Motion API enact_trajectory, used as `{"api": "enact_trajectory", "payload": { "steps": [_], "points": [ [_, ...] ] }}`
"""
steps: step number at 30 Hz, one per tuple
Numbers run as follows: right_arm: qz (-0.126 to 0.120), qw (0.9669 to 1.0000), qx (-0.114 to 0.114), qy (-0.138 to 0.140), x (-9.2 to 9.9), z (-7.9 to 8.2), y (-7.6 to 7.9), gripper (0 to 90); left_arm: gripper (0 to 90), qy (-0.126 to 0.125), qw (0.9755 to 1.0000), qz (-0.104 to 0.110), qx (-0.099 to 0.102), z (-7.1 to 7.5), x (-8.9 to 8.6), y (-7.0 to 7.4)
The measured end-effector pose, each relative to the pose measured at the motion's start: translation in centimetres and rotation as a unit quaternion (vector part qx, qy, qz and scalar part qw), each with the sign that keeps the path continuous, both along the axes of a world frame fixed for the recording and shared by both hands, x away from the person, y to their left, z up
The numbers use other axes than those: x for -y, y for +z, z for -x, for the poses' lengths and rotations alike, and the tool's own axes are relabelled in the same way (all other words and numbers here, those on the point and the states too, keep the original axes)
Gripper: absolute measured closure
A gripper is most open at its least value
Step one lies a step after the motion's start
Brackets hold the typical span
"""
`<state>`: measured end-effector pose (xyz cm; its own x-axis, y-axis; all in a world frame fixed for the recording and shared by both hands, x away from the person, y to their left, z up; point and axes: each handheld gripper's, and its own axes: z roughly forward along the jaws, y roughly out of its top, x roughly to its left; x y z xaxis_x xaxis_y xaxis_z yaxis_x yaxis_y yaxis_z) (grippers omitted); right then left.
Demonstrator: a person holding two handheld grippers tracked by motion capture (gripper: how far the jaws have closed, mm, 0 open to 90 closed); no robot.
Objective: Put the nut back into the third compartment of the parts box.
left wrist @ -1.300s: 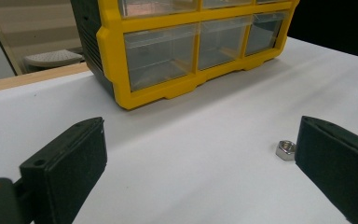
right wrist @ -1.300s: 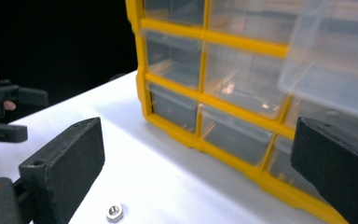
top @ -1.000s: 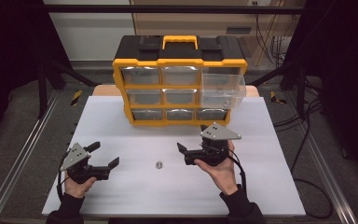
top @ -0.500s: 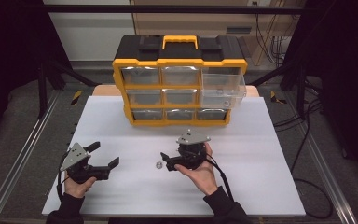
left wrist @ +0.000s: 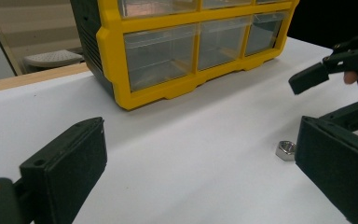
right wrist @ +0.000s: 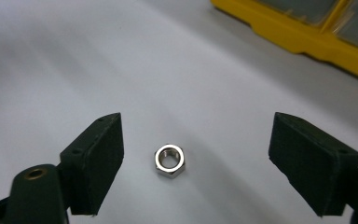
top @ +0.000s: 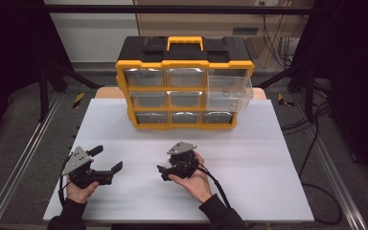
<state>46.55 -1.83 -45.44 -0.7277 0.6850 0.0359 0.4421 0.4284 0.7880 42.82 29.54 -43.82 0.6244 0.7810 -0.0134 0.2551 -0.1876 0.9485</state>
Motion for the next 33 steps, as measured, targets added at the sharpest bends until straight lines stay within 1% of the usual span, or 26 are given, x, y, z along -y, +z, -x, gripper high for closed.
{"api": "enact_trajectory", "payload": {
  "steps": [2, 8, 13, 17, 20, 22, 25, 29, 33],
  "points": [
    [0.006, 1.0000, -0.006, 0.004, -0.2, -0.1, -0.4, 24.1, 2.2, 0.000, 1.0000, 0.000, 0.000, 0.0, 0.0, 0.0],
    [0.009, 0.9995, -0.028, 0.012, -0.7, -0.3, -1.4, 37.7, 2.2, 0.000, 1.0000, 0.000, -0.001, 0.0, 0.1, 0.0],
    [0.015, 0.9988, -0.042, 0.021, -1.1, -0.6, -2.0, 46.2, 2.2, 0.000, 1.0000, 0.001, -0.002, 0.0, 0.0, 0.0],
    [0.022, 0.9983, -0.050, 0.023, -1.3, -0.6, -2.3, 53.7, 2.2, 0.000, 1.0000, 0.001, -0.001, 0.0, 0.0, 0.0],
    [0.024, 0.9980, -0.052, 0.027, -1.3, -0.7, -2.5, 57.1, 2.2, -0.001, 1.0000, 0.000, 0.001, 0.0, 0.0, 0.0],
    [0.023, 0.9976, -0.059, 0.028, -1.4, -0.7, -2.6, 61.1, 2.2, -0.001, 1.0000, 0.000, 0.001, 0.0, 0.0, 0.0],
    [0.027, 0.9972, -0.063, 0.032, -1.4, -0.9, -2.7, 66.9, 2.3, -0.001, 1.0000, 0.000, 0.000, 0.0, 0.0, 0.0],
    [0.027, 0.9968, -0.068, 0.031, -1.3, -1.0, -2.8, 69.4, 2.3, -0.002, 1.0000, -0.001, 0.001, 0.0, 0.0, 0.0],
    [0.032, 0.9969, -0.063, 0.034, -1.4, -0.9, -2.7, 70.2, 2.3, -0.002, 1.0000, -0.001, 0.001, 0.0, 0.1, 0.0]
  ]
}}
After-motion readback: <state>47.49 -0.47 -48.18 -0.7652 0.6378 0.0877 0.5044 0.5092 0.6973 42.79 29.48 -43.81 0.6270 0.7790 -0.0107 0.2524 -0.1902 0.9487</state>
